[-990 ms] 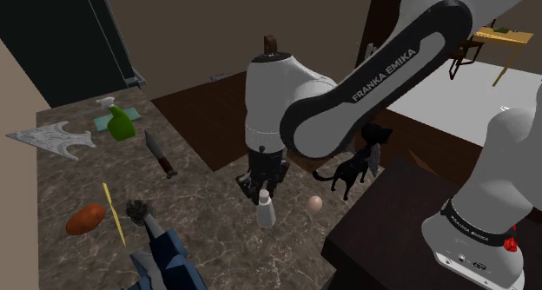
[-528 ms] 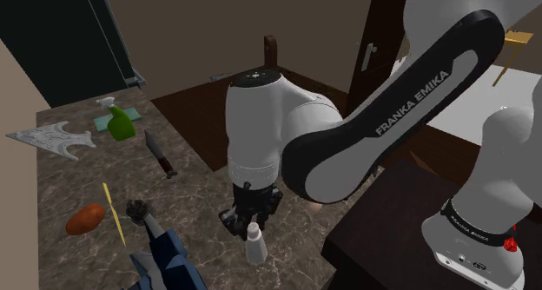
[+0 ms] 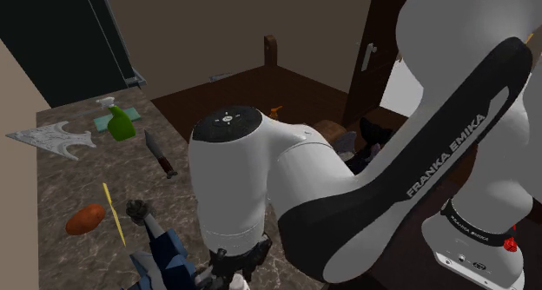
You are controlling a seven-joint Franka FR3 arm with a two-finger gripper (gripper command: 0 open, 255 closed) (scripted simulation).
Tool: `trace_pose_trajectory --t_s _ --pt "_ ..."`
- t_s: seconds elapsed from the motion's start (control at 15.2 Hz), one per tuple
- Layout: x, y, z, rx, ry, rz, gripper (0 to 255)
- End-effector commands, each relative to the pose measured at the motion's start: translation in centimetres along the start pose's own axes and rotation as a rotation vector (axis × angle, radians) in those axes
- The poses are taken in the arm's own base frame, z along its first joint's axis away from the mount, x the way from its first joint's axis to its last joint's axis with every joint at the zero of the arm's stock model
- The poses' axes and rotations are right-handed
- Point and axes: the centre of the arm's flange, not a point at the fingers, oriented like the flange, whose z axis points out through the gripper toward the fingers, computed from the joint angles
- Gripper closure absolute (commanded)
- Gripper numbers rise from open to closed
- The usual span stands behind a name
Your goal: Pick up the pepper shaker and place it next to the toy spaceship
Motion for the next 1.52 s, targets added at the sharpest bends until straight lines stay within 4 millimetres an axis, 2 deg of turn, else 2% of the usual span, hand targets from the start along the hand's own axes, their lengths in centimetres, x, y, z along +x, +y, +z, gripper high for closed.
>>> trace_pose_trajectory --t_s 0.0,0.2,1.45 --pt "-1.9 -2.3 0.2 0.0 0.001 0.002 255" --pt "-5.0 -5.7 0.6 0.0 0.001 0.002 255" --pt "-4.5 -4.6 10.6 0.0 0.001 0.002 255"
